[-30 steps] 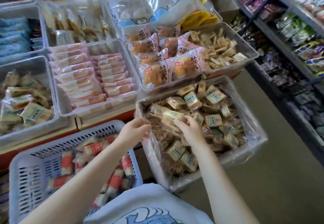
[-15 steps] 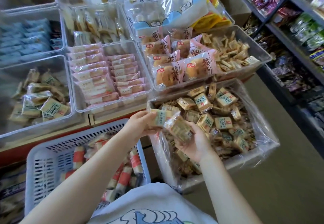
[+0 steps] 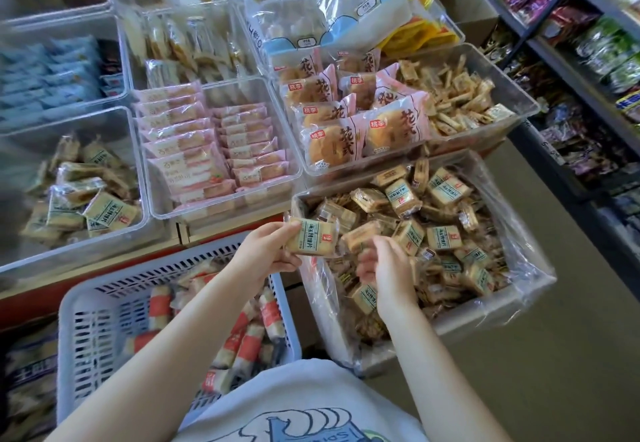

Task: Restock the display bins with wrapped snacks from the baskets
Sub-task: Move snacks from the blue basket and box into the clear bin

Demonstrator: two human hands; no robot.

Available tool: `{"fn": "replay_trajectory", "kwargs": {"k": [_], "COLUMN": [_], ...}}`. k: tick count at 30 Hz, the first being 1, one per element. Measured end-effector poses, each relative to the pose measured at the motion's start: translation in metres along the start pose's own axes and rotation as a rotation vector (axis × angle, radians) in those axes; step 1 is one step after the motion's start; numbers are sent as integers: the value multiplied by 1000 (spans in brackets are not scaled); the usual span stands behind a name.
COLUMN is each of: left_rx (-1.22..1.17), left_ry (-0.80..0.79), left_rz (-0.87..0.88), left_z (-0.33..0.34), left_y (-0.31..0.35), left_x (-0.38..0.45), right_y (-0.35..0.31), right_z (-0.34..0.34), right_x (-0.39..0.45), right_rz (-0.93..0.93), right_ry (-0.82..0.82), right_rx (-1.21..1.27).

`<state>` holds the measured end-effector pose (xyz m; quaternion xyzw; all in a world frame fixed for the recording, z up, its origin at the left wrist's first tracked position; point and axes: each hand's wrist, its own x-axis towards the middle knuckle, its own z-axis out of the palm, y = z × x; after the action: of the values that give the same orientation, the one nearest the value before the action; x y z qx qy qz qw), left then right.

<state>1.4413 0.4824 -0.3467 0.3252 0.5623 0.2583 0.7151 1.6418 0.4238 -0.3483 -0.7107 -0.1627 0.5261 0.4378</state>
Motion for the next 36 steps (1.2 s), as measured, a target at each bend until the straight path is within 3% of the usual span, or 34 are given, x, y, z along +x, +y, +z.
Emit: {"fn": "replay_trajectory", "kwargs": {"k": [2, 4, 11, 17, 21, 24, 26, 28, 30, 33, 36], "left_rx": [5, 16, 35, -408, -459, -210, 221, 738, 1053, 1308, 1391], "left_ry": [-42, -49, 92, 529, 616, 583, 664, 767, 728, 535, 476], "left_rz": [23, 51, -11, 37, 115, 37, 21, 161, 354, 283, 146], "left_z": [0, -4, -69, -180, -239, -251, -242, -224, -201, -167, -148], "left_y": [5, 10, 7, -4, 4, 10, 8, -2, -14, -25, -37], "left_x": [-7, -14, -39, -55, -51, -42, -37, -29, -17, 1, 10], "right_y": [-8, -14, -14, 5, 11, 14, 18, 19, 18, 17, 17], "right_z": [14, 28, 94, 181, 212, 218, 213, 201, 178, 132, 86], "right_x": [-8, -13, -12, -8, -19, -19, -14, -9, -1, 15, 38], "right_rz": [15, -5, -97, -74, -95, -96, -113, -158, -298, -515, -544], "right_ry": [-303, -471, -469, -484, -550, -518, -470, -401, -262, -6, 143], "right_rx": [-46, -92, -217, -426, -501, -528, -552, -593, -722, -956, -1203]}}
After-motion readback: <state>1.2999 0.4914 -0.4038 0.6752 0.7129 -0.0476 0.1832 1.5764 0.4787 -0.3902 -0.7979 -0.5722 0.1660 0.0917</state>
